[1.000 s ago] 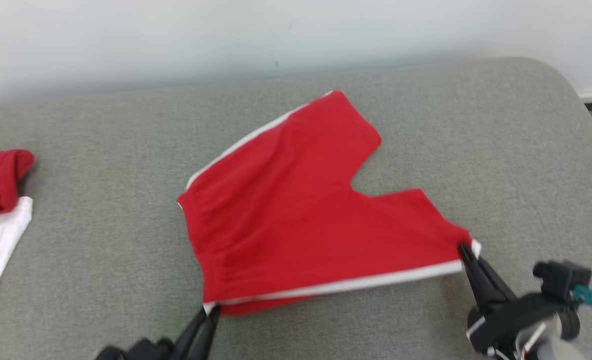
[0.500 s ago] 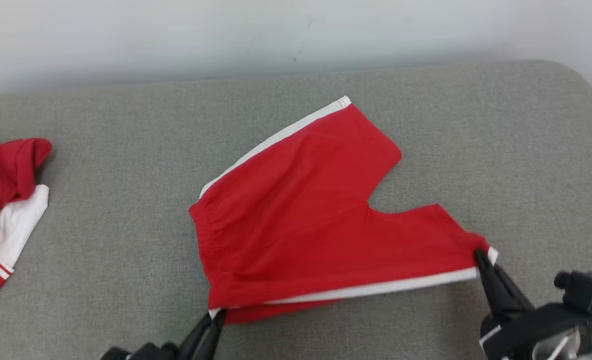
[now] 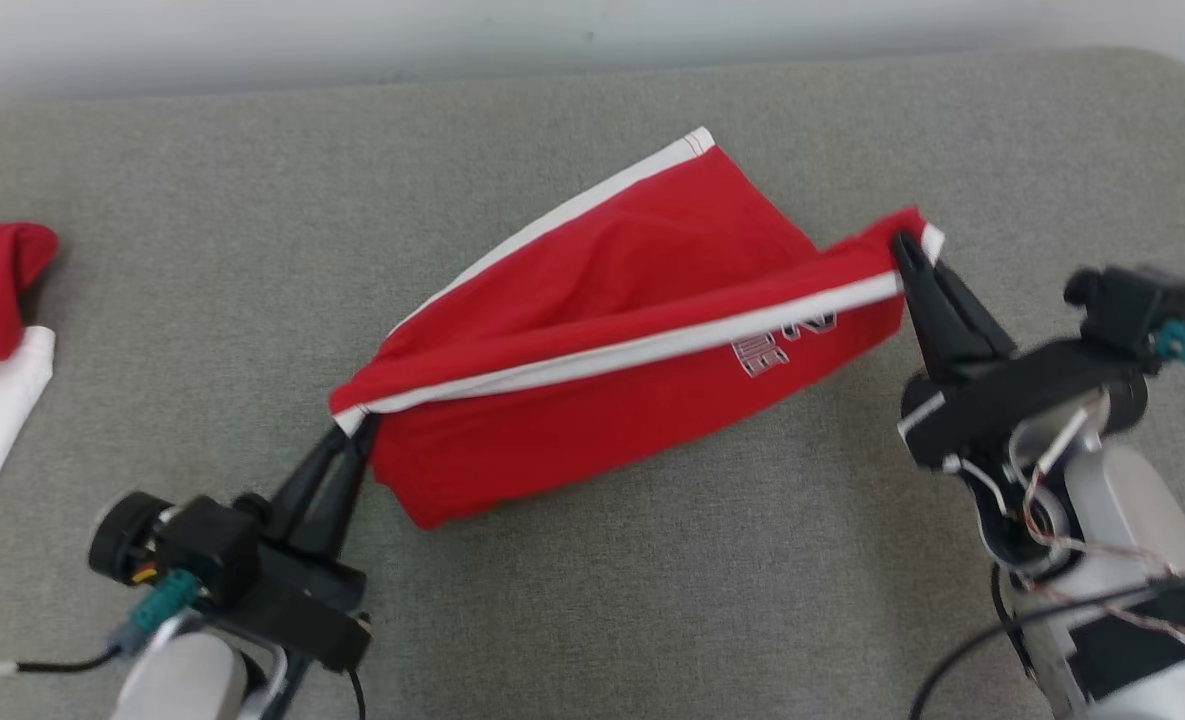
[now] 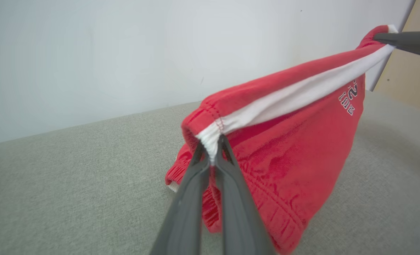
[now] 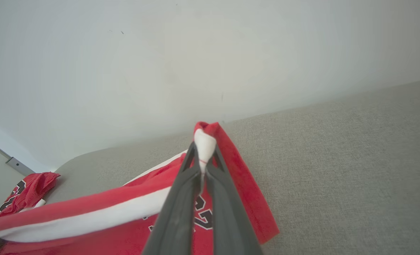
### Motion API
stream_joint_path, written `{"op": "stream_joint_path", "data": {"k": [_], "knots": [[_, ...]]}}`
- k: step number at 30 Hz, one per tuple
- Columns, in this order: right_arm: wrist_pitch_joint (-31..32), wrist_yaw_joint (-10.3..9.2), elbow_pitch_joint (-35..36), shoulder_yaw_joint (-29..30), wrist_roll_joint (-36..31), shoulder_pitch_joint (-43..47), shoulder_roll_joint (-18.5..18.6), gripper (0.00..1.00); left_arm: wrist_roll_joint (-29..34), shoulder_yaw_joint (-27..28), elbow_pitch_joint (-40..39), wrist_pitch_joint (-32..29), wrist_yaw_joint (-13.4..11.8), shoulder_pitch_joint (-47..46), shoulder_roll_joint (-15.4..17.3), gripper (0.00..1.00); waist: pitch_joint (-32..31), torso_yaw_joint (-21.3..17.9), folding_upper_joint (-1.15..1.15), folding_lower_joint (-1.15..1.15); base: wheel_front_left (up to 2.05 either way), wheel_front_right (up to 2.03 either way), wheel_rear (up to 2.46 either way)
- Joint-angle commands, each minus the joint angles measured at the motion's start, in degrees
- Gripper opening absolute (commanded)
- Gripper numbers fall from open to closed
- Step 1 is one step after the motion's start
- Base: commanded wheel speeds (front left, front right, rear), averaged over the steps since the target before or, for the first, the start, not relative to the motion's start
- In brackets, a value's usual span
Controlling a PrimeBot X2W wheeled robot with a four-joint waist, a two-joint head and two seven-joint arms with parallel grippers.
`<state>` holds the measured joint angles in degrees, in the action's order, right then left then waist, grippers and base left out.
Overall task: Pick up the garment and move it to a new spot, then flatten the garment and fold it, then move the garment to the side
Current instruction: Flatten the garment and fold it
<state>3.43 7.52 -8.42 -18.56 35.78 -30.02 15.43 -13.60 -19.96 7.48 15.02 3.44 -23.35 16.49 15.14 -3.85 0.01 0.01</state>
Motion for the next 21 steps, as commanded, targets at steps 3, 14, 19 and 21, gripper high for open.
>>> {"op": "stream_joint_path", "data": {"k": [3,14,19,21], "knots": [[0.5,-0.06,-5.7,-1.7,2.0,-6.4,-1.8,0.00,-0.2,1.4,2.8,0.2,0.4,-3.0,1.1,0.00,2.4,-0.9,-0.01,-0.01,0.00,0.00,0.00],[-2.1,-0.06,-30.4,-6.1,4.1,-29.0,-5.3,0.00,-1.5,1.9,12.1,0.2,2.9,-16.0,0.1,0.00,9.1,1.3,-0.01,-0.01,0.00,0.00,0.00],[-3.5,-0.06,-37.7,-7.7,4.2,-35.7,-6.5,0.00,-1.7,1.4,16.0,0.2,3.4,-20.6,-0.3,0.00,12.0,2.2,-0.01,-0.01,0.00,0.00,0.00],[-4.4,-0.06,-40.6,-8.7,4.0,-38.5,-6.8,0.00,-1.5,1.0,17.8,0.2,3.5,-22.6,-0.4,0.00,13.4,2.6,-0.01,-0.01,0.00,0.00,0.00]]}}
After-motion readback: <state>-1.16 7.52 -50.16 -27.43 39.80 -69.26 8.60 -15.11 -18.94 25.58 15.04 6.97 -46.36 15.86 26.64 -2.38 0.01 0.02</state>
